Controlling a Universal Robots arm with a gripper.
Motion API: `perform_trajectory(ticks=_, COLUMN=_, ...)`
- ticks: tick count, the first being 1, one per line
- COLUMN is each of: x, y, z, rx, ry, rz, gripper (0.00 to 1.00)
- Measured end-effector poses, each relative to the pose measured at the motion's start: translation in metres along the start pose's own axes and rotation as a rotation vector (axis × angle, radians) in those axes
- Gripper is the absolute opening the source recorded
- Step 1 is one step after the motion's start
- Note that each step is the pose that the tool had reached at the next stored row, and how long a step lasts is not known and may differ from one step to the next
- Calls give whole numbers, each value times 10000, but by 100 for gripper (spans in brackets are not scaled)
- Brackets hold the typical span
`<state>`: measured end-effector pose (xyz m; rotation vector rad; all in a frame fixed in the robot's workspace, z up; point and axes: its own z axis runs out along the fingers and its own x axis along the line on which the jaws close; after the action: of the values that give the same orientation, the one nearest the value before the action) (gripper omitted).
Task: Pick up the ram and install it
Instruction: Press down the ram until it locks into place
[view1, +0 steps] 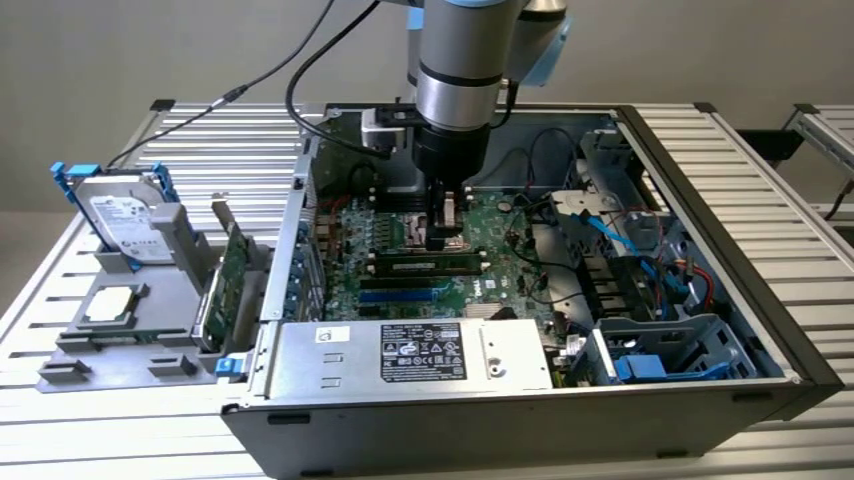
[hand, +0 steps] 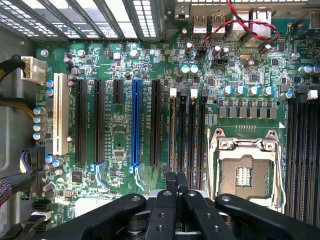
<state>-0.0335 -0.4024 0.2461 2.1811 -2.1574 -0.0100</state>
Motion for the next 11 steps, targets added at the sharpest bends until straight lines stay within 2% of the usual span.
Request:
perform_trajectory(ticks=5, x=0, y=0, z=2, rx=0, ry=0, rz=0, gripper=11)
perform_trajectory(ticks=11, x=-5, y=19, z=67, rx=0, ry=5, rz=1, gripper=11)
